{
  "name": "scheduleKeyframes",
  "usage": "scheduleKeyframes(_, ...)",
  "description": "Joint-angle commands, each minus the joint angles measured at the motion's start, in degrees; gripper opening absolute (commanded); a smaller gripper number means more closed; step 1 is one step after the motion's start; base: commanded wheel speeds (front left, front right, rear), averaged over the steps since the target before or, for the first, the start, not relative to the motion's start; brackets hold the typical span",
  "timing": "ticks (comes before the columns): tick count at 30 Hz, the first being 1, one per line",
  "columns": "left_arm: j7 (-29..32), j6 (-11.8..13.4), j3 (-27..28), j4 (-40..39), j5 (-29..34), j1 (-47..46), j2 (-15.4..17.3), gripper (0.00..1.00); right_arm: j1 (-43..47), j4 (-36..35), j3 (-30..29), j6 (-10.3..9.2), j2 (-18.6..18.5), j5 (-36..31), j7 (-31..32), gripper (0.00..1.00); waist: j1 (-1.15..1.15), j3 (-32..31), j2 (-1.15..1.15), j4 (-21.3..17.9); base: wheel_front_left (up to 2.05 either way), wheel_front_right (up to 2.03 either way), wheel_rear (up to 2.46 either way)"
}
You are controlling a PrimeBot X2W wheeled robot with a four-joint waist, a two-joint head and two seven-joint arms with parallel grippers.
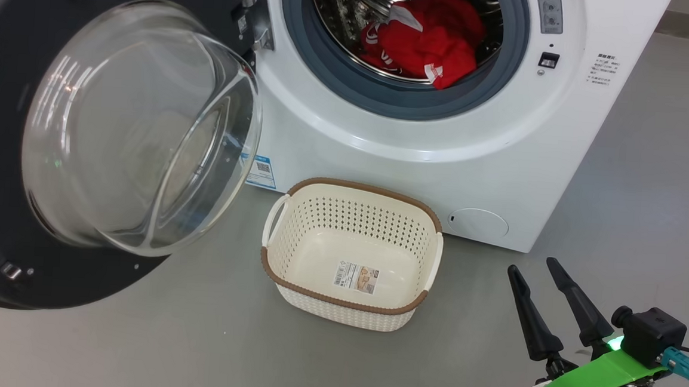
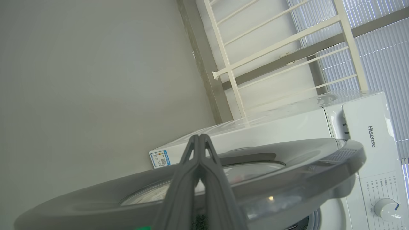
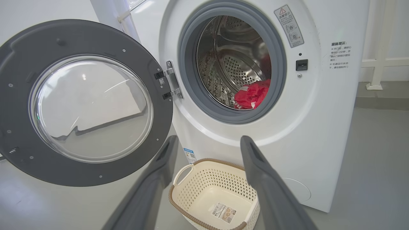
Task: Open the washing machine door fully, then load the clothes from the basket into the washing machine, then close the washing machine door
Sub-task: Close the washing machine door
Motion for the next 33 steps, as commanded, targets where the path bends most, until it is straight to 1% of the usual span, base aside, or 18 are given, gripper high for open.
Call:
scheduleKeyframes(1, 1.7, -0.9, -0.2, -1.2, 0.3, -1.3, 3.2, 0.0, -0.6, -1.3, 0.7, 0.09, -0.4, 0.0, -0.3, 1.0, 0.0, -0.2, 0.0, 0.2, 0.0, 0.0, 0.0)
scheduleKeyframes(7, 10.8, -2.7, -1.7, -2.1, -1.7, -0.4, 2.5, 0.0, -0.1, -1.3, 0.1, 0.09, 0.0, -0.1, -0.3, 1.0, 0.0, -1.2, 0.0, 1.0, 0.0, 0.0, 0.0)
scheduleKeyframes(10, 15.2, -3.2, -2.4, -3.6, -2.7, 0.5, 2.1, 0.0, 0.3, -1.2, 0.0, 0.09, 0.3, -0.2, -0.3, 1.0, 0.0, -1.7, 0.0, 1.2, 0.0, 0.0, 0.0)
scheduleKeyframes(14, 20.9, -3.0, -3.5, -6.7, -3.7, 2.5, 1.1, 0.0, 0.8, -1.1, -0.2, 0.09, 0.8, -0.3, -0.3, 1.0, 0.0, -2.3, 0.0, 1.4, 0.0, 0.0, 0.0)
scheduleKeyframes(18, 26.1, -2.1, -4.2, -11.2, -5.3, 4.5, -0.7, 0.0, 1.0, -0.9, -0.2, 0.09, 1.1, -0.3, -0.3, 1.0, 0.0, -2.7, 0.0, 1.4, 0.0, 0.0, 0.0)
scheduleKeyframes(19, 26.1, -2.1, -4.2, -11.2, -5.3, 4.5, -0.7, 0.0, 1.0, -0.9, -0.2, 0.09, 1.1, -0.3, -0.3, 1.0, 0.0, -2.7, 0.0, 1.4, 0.0, 0.0, 0.0)
scheduleKeyframes(22, 30.0, -0.9, -4.2, -15.7, -7.4, 6.1, -2.7, 0.0, 0.9, -0.7, -0.3, 0.09, 1.2, -0.2, -0.3, 1.0, 0.0, -2.7, 0.0, 1.1, 0.0, 0.0, 0.0)
scheduleKeyframes(26, 34.3, 1.6, -3.8, -22.7, -10.0, 8.5, -5.4, 0.0, 0.9, -0.7, -0.5, 0.09, 1.2, -0.1, -0.3, 1.0, 0.0, -2.7, 0.0, 0.5, 0.0, 0.0, 0.0)
scheduleKeyframes(33, 39.2, 5.4, -5.3, -34.6, -12.0, 13.1, -9.6, 0.0, 0.6, -0.4, -0.5, 0.09, 1.0, 0.1, -0.3, 1.0, 0.0, -2.5, 0.0, -0.9, 0.0, 0.0, 0.0)
